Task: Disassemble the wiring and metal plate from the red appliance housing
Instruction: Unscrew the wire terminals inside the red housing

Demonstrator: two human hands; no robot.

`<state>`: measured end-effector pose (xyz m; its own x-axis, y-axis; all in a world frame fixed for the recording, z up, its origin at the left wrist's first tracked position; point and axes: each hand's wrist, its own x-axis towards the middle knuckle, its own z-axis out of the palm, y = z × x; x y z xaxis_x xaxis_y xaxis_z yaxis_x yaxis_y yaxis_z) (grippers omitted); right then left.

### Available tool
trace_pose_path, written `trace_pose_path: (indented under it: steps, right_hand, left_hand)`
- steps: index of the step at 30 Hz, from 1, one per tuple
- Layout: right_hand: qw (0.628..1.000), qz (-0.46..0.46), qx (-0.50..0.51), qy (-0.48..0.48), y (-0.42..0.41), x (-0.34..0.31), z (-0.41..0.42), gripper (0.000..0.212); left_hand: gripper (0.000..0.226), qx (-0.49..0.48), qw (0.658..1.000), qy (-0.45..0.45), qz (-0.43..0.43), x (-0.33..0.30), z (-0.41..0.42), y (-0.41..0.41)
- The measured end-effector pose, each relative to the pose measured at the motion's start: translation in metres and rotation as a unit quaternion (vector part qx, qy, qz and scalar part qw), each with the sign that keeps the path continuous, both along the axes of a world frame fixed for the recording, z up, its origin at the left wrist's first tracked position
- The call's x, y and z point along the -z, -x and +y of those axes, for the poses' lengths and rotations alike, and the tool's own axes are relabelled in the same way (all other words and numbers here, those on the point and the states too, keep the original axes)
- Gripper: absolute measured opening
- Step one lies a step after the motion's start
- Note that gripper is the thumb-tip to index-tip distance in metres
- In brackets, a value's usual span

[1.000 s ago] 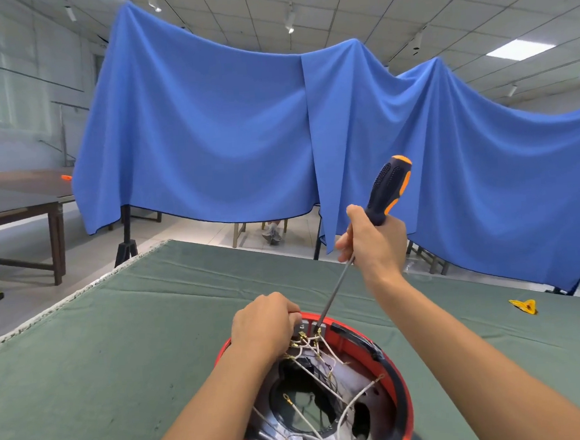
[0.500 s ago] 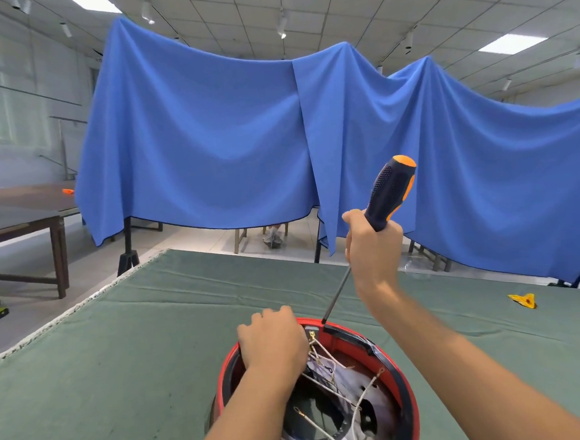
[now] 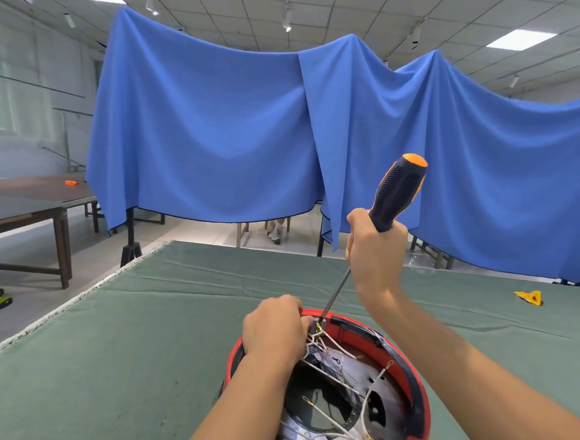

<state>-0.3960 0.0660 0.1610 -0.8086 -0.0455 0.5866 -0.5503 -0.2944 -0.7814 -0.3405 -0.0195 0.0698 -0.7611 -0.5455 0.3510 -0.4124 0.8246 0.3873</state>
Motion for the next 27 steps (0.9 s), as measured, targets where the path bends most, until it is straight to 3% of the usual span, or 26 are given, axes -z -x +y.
trace_pose_path:
  steps: [13,21,27]
  right_hand:
    - [0.999,-0.010,0.014,-0.032,0.012,-0.005,-0.007,0.023]
    - [0.994,-0.084,0.027,-0.058,0.032,-0.015,-0.020,0.035]
    - [0.985,-0.115,0.053,-0.116,0.044,-0.024,-0.035,0.029]
  left_hand:
    - [0.026,0.010,1.000,-0.009,0.006,-0.003,-0.004,-0.001]
    - [0.023,0.006,1.000,-0.024,0.008,-0.004,-0.003,-0.002]
    - [0.023,0.005,1.000,-0.024,0.000,-0.007,0.000,-0.004]
